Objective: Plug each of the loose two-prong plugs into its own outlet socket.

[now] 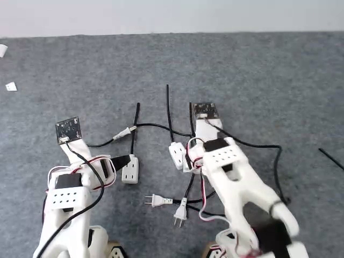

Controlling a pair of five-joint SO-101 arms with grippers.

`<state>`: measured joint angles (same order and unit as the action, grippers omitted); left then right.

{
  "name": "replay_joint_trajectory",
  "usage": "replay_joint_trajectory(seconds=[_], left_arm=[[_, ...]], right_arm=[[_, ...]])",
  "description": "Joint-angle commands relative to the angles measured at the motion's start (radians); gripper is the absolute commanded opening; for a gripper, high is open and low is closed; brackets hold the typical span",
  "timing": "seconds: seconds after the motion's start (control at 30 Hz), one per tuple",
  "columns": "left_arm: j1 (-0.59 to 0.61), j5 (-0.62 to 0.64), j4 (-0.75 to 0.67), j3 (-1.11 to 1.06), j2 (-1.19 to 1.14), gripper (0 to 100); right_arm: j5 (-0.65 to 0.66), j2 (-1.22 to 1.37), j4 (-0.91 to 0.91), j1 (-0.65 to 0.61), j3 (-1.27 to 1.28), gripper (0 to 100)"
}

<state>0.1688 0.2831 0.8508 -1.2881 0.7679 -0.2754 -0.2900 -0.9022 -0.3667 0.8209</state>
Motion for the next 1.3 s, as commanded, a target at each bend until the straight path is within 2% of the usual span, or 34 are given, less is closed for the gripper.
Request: replay_joint_trajectory(seconds=[0.0, 0.17, 0.33, 0.43, 0.57, 0.67, 0.8, 0.93, 1.0, 1.1, 1.27], left_arm=[[0.006, -0.006, -0.015, 0.019, 0.005, 39], [0.006, -0.006, -0.015, 0.019, 0.005, 39], [0.006, -0.006, -0.015, 0.019, 0.005, 39], [0.006, -0.006, -0.015, 0.019, 0.005, 39], [0.006, -0.006, -0.015, 0.019, 0.006, 39], [0.006, -0.006, -0.015, 0.019, 0.006, 39], [0.006, -0.006, -0.015, 0.019, 0.006, 39], [0.006, -0.006, -0.015, 0.019, 0.006, 39], [0.006, -0.006, -0.014, 0.018, 0.006, 39], [0.006, -0.006, -0.014, 0.018, 0.006, 39], [0.006, -0.006, -0.014, 0.018, 0.006, 39]], right_arm=[[0.038, -0.162, 0.005, 0.079, -0.074, 0.8], [0.097, -0.153, 0.107, 0.166, -0.101, 0.8], [0.186, -0.002, 0.226, 0.182, -0.101, 1.1], [0.227, 0.048, 0.263, 0.211, -0.118, 8.0], [0.227, 0.039, 0.191, 0.232, -0.169, 19.0], [0.226, 0.008, 0.082, 0.234, -0.216, 15.5], [0.216, -0.090, -0.122, 0.188, -0.244, 0.0], [0.157, -0.200, -0.242, 0.039, -0.129, 0.8], [0.157, -0.226, -0.156, -0.005, -0.029, 1.4], [0.117, -0.225, -0.001, 0.038, 0.086, 2.0], [0.075, -0.199, 0.062, 0.050, 0.163, 2.0]])
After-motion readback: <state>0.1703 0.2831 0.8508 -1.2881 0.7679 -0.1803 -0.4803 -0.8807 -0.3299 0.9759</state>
